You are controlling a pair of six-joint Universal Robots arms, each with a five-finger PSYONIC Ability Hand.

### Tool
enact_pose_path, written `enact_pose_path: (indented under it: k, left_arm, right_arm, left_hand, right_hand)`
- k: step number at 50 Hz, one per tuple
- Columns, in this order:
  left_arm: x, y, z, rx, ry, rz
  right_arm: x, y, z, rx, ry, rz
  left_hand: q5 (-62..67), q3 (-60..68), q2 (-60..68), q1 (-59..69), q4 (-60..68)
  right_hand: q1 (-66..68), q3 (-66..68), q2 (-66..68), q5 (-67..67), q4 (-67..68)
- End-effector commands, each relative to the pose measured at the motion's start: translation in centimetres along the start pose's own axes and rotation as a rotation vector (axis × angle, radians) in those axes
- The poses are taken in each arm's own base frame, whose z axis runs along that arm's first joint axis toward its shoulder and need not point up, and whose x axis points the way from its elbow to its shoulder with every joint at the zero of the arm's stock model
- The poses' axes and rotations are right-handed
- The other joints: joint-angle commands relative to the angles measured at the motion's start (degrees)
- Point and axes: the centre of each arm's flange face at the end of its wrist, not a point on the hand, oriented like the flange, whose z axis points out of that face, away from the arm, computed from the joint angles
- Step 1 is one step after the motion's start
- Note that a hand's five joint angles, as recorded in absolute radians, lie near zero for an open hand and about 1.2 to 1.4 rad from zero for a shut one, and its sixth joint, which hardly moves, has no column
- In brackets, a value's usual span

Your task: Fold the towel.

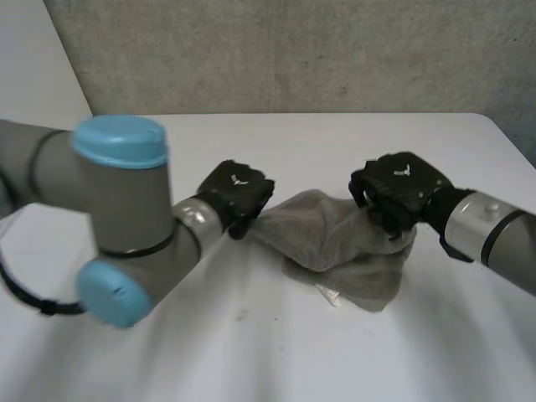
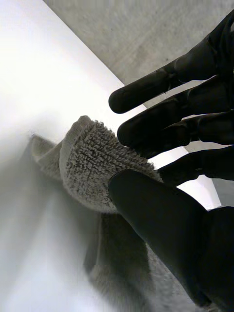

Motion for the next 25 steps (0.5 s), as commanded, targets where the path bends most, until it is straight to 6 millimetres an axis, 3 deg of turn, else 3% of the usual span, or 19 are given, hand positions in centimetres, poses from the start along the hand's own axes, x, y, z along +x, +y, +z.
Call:
enact_pose_path:
  k: [1,3,4,6,12,15,18,21,25]
  left_arm:
    - [-0.7,1.7,-5.6,-0.069,-0.044,-0.017]
    - [-0.9,2.5,-8.2,-0.091,-0.062,-0.027]
    - [-0.9,2.5,-8.2,-0.091,-0.062,-0.027]
    - [-1.3,3.2,-10.6,-0.106,-0.093,-0.041]
    - [-1.1,3.7,-13.9,-0.087,-0.122,-0.057]
    - [-0.1,4.5,-16.2,-0.081,-0.123,-0.06]
    - [0.2,4.8,-16.8,-0.084,-0.124,-0.062]
    - [1.1,6.5,-17.8,-0.132,-0.115,-0.062]
    - [1.3,7.4,-18.0,-0.163,-0.113,-0.067]
  right_arm:
    - [-0.8,-2.9,0.1,-0.005,-0.025,0.018]
    - [-2.8,-4.3,0.6,-0.002,-0.053,-0.009]
    - [-2.8,-4.3,0.6,-0.002,-0.053,-0.009]
    - [-4.1,-5.4,1.2,0.011,-0.059,-0.03]
    - [-6.4,-6.0,2.1,0.012,-0.111,-0.045]
    - [-10.5,-5.8,2.6,-0.003,-0.216,-0.058]
    - [-11.7,-5.5,2.6,-0.013,-0.251,-0.059]
    - [-15.0,-4.4,2.7,-0.044,-0.333,-0.068]
    - [-16.3,-3.9,2.7,-0.055,-0.354,-0.077]
  left_hand:
    - [11.28,10.37,10.26,11.96,10.22]
    - [11.28,10.37,10.26,11.96,10.22]
    - [11.28,10.37,10.26,11.96,10.22]
    - [11.28,10.37,10.26,11.96,10.22]
    - [11.28,10.37,10.26,11.96,10.22]
    - [11.28,10.37,10.26,11.96,10.22]
    - [11.28,10.37,10.26,11.96,10.22]
    - [11.28,10.37,10.26,11.96,10.22]
    - [11.28,10.37,10.26,11.96,10.22]
  right_hand:
    - [3.31,2.2,3.18,2.17,1.72]
    - [3.31,2.2,3.18,2.17,1.72]
    - [3.31,2.2,3.18,2.17,1.72]
    - [3.31,2.2,3.18,2.17,1.72]
    - [3.31,2.2,3.18,2.17,1.72]
    - [3.31,2.2,3.18,2.17,1.72]
    - [3.31,2.2,3.18,2.17,1.72]
    - [3.31,2.2,3.18,2.17,1.72]
    - [3.31,2.2,3.18,2.17,1.72]
